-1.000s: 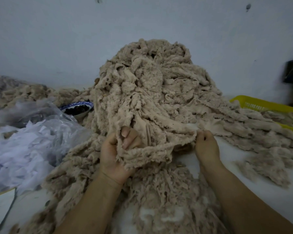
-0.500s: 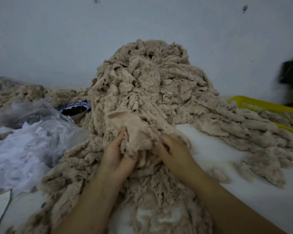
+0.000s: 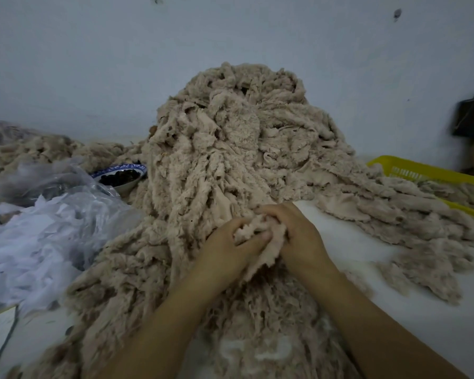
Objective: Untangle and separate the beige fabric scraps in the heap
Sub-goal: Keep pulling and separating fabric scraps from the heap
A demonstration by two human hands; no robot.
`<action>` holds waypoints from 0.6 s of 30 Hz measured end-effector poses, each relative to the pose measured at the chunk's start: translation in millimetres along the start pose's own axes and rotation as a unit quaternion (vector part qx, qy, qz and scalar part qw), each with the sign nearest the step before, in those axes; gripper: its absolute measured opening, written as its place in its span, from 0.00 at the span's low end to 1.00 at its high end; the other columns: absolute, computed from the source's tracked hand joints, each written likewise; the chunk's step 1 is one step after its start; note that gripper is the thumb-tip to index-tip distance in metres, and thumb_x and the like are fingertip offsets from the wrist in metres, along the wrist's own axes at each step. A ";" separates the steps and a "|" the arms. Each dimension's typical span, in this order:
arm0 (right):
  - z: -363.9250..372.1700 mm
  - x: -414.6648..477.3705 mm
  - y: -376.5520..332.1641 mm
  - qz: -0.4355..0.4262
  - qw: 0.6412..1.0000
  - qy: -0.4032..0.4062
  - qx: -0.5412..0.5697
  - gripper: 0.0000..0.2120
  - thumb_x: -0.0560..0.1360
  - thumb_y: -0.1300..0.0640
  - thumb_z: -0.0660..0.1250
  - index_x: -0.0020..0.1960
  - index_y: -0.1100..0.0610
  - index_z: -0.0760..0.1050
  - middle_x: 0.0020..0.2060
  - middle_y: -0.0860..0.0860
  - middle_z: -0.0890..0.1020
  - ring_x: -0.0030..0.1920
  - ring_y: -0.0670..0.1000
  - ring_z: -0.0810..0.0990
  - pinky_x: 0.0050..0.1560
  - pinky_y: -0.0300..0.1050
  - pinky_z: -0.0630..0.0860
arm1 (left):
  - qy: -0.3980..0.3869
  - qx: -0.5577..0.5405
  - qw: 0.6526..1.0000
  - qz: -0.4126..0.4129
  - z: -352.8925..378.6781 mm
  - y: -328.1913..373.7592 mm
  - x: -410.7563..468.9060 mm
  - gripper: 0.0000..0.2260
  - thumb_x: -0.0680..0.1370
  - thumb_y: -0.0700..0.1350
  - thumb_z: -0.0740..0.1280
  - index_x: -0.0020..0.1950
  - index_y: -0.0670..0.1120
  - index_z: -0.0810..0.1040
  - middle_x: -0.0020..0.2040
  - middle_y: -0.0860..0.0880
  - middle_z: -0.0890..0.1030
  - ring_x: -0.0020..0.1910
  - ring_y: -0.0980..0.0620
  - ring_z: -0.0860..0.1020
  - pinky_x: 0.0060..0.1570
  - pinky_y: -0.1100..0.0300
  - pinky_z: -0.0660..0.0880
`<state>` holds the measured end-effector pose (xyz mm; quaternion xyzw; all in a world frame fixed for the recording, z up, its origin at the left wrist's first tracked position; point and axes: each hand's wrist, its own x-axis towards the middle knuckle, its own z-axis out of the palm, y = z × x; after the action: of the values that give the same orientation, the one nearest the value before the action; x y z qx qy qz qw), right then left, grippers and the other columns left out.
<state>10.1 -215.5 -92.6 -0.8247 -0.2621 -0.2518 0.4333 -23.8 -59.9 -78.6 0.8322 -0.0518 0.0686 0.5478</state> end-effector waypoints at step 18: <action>4.6 -0.6 4.0 0.114 0.989 -0.017 -0.093 0.21 0.80 0.55 0.59 0.73 0.52 0.68 0.63 0.48 0.68 0.66 0.48 0.67 0.64 0.43 0.67 | -0.025 -0.657 0.749 -0.079 -32.7 2.7 0.4 0.11 0.68 0.51 0.66 0.46 0.45 0.78 0.39 0.51 0.71 0.33 0.57 0.68 0.30 0.66 0.66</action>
<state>13.1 -213.7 -97.6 -0.8898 -0.1493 -0.2101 0.3766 -25.7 -30.9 -63.3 0.2694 -0.0319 -0.0466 0.9614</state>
